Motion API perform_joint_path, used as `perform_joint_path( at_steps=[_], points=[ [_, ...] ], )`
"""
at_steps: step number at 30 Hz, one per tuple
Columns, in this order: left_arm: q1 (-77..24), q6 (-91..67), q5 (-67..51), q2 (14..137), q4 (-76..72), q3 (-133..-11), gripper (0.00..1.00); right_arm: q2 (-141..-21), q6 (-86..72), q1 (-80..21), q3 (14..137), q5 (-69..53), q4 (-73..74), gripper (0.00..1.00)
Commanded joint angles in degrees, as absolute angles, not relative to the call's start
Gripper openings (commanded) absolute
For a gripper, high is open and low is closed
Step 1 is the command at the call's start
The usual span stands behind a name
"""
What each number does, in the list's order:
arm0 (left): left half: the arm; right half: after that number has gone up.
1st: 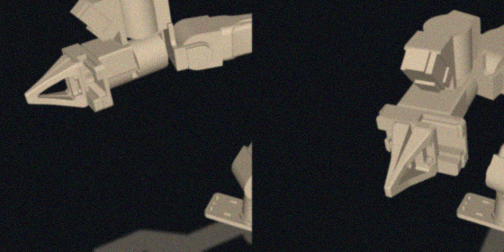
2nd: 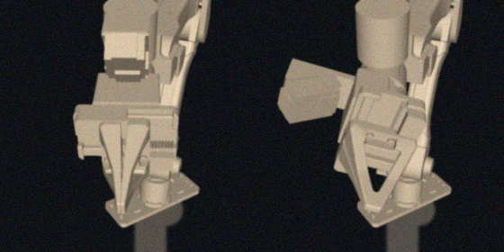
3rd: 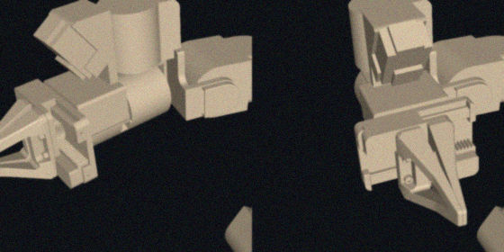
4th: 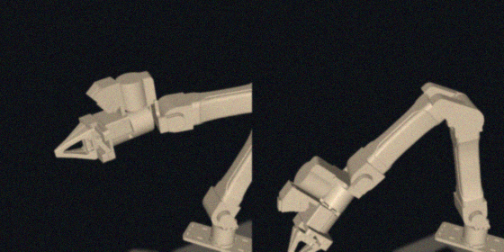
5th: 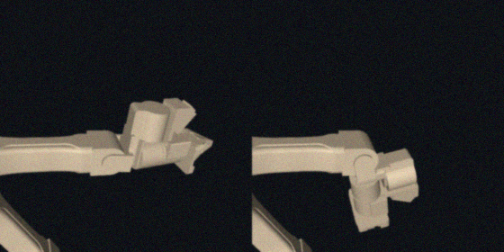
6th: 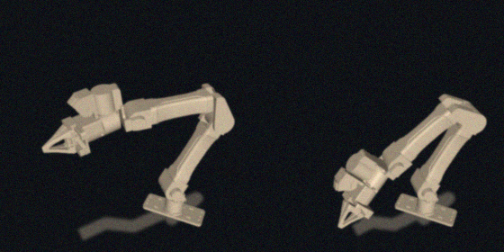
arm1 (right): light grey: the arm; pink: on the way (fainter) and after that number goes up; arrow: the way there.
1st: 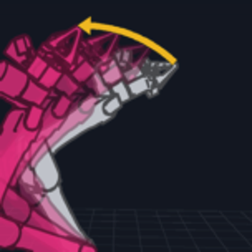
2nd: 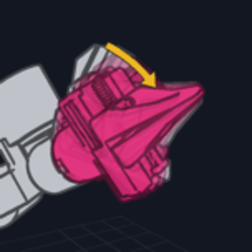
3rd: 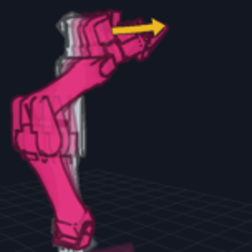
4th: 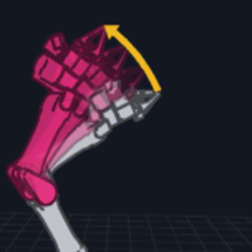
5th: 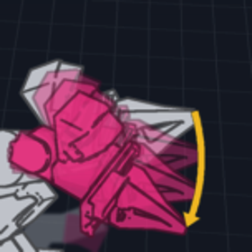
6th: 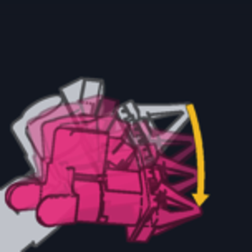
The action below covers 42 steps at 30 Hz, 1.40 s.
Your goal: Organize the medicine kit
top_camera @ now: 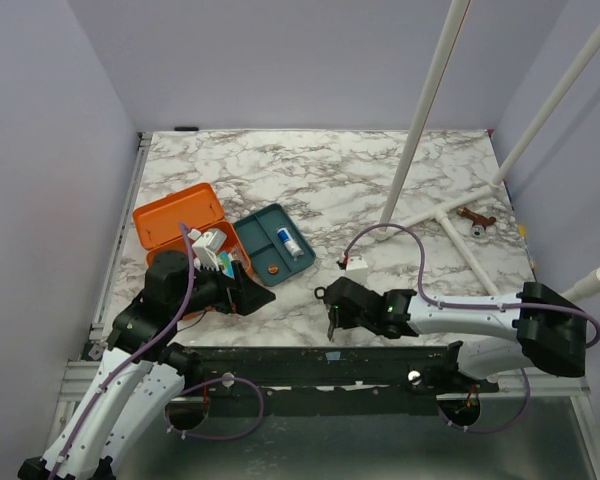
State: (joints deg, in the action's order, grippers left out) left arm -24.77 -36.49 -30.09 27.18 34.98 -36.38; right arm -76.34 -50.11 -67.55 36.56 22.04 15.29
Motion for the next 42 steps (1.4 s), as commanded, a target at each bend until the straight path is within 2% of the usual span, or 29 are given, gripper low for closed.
perform_joint_path(
  at_steps=[1, 8, 22, 36, 42],
  points=[
    [-25.05, -36.24, -27.00, 27.18, 33.59, -35.92, 0.99, -77.53, -52.25, -68.61, 39.58, 24.67, 18.49, 0.39],
    [-25.05, -34.38, -23.62, 26.96, 35.88, -37.35, 0.98, -83.37, -56.16, -68.95, 42.36, 27.88, 22.05, 0.46],
    [-25.05, -32.87, -23.91, 25.81, 36.64, -36.54, 0.99, -90.18, -60.43, -70.24, 45.36, 30.28, 26.88, 0.45],
    [-25.05, -32.39, -24.52, 25.39, 36.57, -36.32, 0.98, -96.06, -63.29, -74.58, 49.70, 32.08, 31.60, 0.39],
    [-25.05, -32.43, -24.70, 24.79, 36.73, -36.32, 0.98, -98.15, -64.89, -75.91, 50.17, 32.06, 32.07, 0.28]
  ],
)
